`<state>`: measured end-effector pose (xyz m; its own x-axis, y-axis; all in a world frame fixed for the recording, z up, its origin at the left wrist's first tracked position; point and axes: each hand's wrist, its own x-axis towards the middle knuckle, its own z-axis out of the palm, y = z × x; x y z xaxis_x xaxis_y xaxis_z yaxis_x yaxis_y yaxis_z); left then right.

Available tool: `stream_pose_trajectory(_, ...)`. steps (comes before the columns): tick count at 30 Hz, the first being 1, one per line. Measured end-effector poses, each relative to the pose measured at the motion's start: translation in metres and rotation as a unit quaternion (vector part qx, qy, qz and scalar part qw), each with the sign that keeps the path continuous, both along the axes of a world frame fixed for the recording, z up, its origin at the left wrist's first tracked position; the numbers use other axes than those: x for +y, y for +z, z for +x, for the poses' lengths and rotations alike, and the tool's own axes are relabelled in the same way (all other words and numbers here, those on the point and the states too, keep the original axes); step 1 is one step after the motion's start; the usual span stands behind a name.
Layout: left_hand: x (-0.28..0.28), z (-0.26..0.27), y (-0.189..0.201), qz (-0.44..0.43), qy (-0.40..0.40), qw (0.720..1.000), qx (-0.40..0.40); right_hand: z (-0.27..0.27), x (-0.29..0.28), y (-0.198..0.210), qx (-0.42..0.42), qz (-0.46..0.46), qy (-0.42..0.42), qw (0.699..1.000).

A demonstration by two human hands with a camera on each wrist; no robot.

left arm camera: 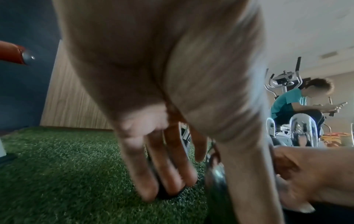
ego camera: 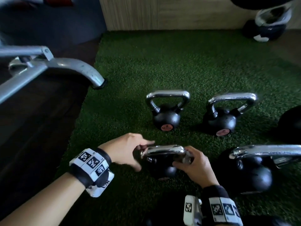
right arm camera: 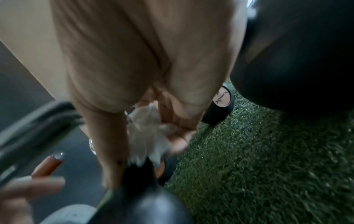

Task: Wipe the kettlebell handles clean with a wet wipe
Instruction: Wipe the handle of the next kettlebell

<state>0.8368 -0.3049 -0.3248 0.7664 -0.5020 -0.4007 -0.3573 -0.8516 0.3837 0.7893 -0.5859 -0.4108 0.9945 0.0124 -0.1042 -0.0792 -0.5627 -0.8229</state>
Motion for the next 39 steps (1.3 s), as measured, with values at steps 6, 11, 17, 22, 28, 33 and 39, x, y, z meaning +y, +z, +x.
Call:
stream_pose_trajectory(6,0.011,0.051,0.064,0.084,0.026,0.994,0.068,0.003,-0.019,0.033,-0.023,0.001,-0.021,1.000)
stream_pose_trajectory(11,0.007,0.065,0.110,0.105,0.030,0.993,0.049,0.031,-0.027,0.073,-0.070,0.032,-0.062,0.995)
stream_pose_trajectory(17,0.016,0.074,0.059,-0.089,0.195,0.976,0.049,0.065,-0.030,0.105,-0.095,0.072,-0.061,0.991)
stream_pose_trajectory(22,0.003,0.099,-0.027,-0.205,0.319,0.918,0.116,0.105,-0.029,0.119,-0.107,0.068,-0.091,0.988)
stream_pose_trajectory(28,-0.034,0.138,-0.093,-0.309,0.400,0.856,0.110,0.149,-0.017,0.122,-0.147,0.057,-0.102,0.982)
stream_pose_trajectory(33,-0.068,0.149,-0.087,-0.306,0.426,0.846,0.101,0.167,0.010,0.114,-0.260,-0.053,-0.086,0.960)
stream_pose_trajectory(39,-0.071,0.158,-0.092,-0.278,0.430,0.855,0.080,0.179,0.033,0.109,-0.318,-0.124,-0.028,0.940)
